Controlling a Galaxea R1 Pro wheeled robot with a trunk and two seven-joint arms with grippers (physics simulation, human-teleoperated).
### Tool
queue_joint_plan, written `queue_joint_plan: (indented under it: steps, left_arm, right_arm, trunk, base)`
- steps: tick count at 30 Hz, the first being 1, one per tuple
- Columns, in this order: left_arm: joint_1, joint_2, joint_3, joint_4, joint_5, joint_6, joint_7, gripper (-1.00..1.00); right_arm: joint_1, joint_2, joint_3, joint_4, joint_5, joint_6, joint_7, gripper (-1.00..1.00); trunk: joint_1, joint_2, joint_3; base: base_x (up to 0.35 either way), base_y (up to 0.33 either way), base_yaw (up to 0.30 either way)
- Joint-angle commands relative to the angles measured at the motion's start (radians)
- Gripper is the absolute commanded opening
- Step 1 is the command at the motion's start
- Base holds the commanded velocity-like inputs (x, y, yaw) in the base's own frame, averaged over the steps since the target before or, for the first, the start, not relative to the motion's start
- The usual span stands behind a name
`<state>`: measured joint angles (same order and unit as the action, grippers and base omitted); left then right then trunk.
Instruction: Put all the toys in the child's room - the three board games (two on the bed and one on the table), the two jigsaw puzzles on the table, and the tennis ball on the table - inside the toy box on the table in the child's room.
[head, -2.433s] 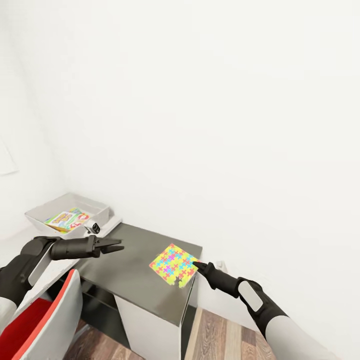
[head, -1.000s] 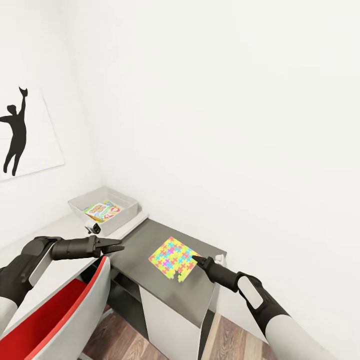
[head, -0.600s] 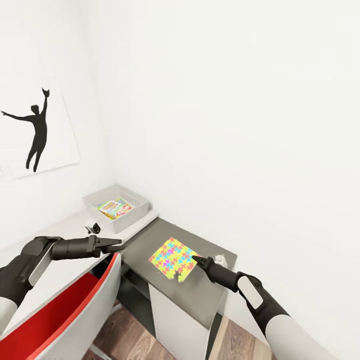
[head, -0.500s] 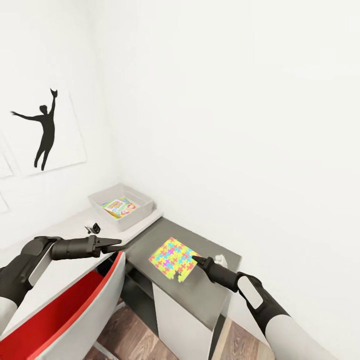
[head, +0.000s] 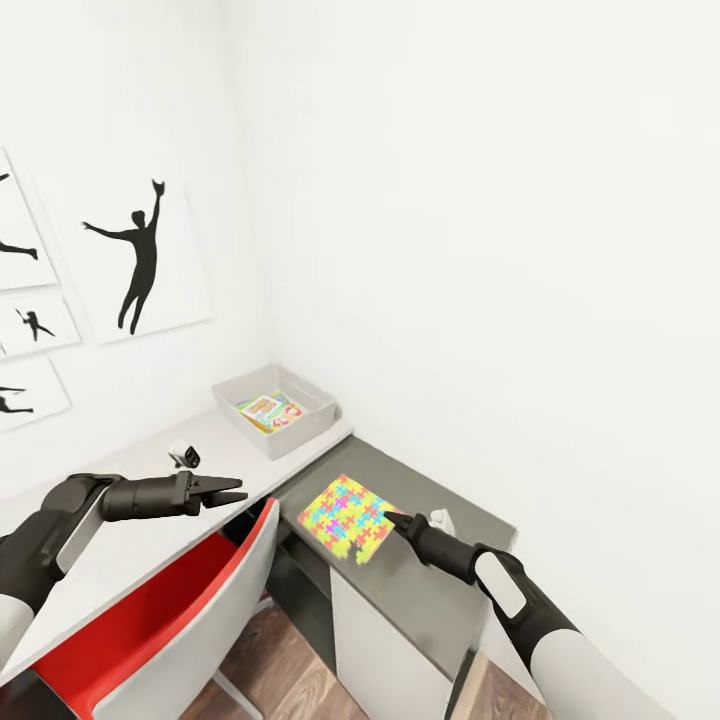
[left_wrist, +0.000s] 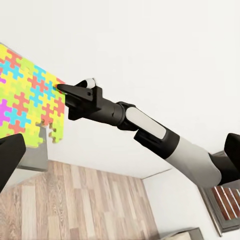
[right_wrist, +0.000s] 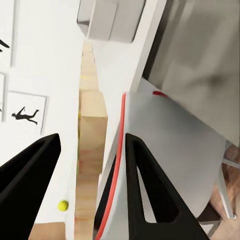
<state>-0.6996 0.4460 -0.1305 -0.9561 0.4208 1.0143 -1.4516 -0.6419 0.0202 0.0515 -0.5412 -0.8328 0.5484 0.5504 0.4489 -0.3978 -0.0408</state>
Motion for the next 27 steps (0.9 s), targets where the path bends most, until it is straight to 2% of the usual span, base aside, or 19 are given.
queue_joint_plan:
  steps: [1,14,22,27]
  left_arm:
    - [-0.001,0.001,-0.003,0.000,0.003,0.010,-0.003,1.00]
    - [0.000,0.000,-0.003,0.000,0.003,0.009,-0.003,1.00]
    - [-0.001,0.000,-0.003,0.000,0.003,0.009,-0.003,1.00]
    - [0.000,0.001,-0.003,0.000,0.003,0.009,-0.003,1.00]
  right_arm:
    - [-0.001,0.000,0.001,0.000,-0.006,0.005,-0.001,-1.00]
    - [-0.001,0.000,0.001,0.000,-0.005,0.004,-0.001,-1.00]
    - [-0.001,0.000,0.001,0.000,-0.005,0.005,-0.001,-1.00]
    - [-0.001,0.000,0.000,0.000,-0.005,0.005,-0.001,-1.00]
  trunk:
    - [0.001,-0.002,-0.002]
    - [0.001,-0.002,-0.002]
    - [0.001,-0.002,-0.002]
    - [0.001,-0.002,-0.002]
  base:
    - [0.214,0.000,0.017]
    - [0.045,0.000,0.009]
    - [0.184,0.073,0.240]
    - [0.053,0.038,0.171]
